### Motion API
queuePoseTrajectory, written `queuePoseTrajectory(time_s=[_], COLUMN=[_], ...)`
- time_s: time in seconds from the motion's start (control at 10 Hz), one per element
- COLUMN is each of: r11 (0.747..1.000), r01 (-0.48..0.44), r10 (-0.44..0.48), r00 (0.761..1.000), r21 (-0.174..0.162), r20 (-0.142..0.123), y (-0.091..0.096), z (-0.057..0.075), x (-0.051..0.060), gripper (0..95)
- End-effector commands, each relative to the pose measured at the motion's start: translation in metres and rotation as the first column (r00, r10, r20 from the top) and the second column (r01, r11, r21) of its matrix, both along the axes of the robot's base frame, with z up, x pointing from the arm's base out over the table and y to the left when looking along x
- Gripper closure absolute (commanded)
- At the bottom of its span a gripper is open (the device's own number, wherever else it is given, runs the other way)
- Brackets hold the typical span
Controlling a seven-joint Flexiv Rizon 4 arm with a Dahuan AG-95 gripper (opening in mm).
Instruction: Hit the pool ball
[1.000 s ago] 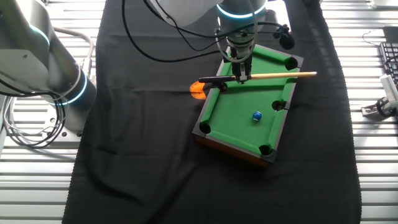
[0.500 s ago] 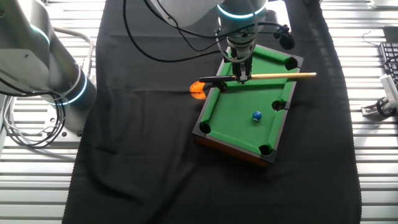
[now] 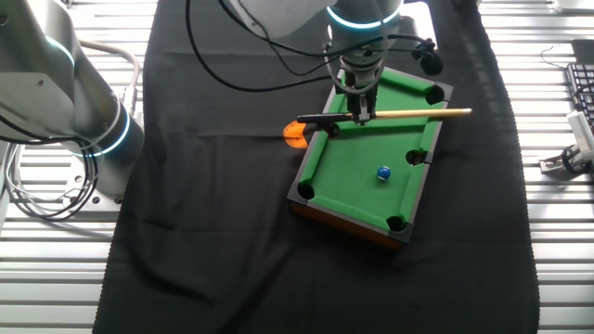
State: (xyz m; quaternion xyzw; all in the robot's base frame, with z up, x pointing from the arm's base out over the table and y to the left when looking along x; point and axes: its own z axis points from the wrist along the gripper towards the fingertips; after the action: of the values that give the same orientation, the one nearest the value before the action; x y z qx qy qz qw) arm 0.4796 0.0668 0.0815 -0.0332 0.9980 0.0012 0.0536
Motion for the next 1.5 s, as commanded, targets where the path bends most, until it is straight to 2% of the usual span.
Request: queuePoseTrajectory(time_s=[0.1, 0.9, 1.0, 1.5], r11=[1.0, 1.0, 1.0, 1.0], r01=[-0.002, -0.012, -0.014, -0.024], r10=[0.002, 0.012, 0.014, 0.024], r00=[1.0, 1.0, 1.0, 0.999], r21=[0.0, 0.007, 0.009, 0.007], r20=[0.014, 0.019, 0.023, 0.025], y=[-0.0009, -0.001, -0.001, -0.0011], z=[-0.0005, -0.001, -0.0011, -0.0014], x=[0.0001, 0.0003, 0.0003, 0.0003], gripper=[95.0, 95.0, 76.0, 76.0])
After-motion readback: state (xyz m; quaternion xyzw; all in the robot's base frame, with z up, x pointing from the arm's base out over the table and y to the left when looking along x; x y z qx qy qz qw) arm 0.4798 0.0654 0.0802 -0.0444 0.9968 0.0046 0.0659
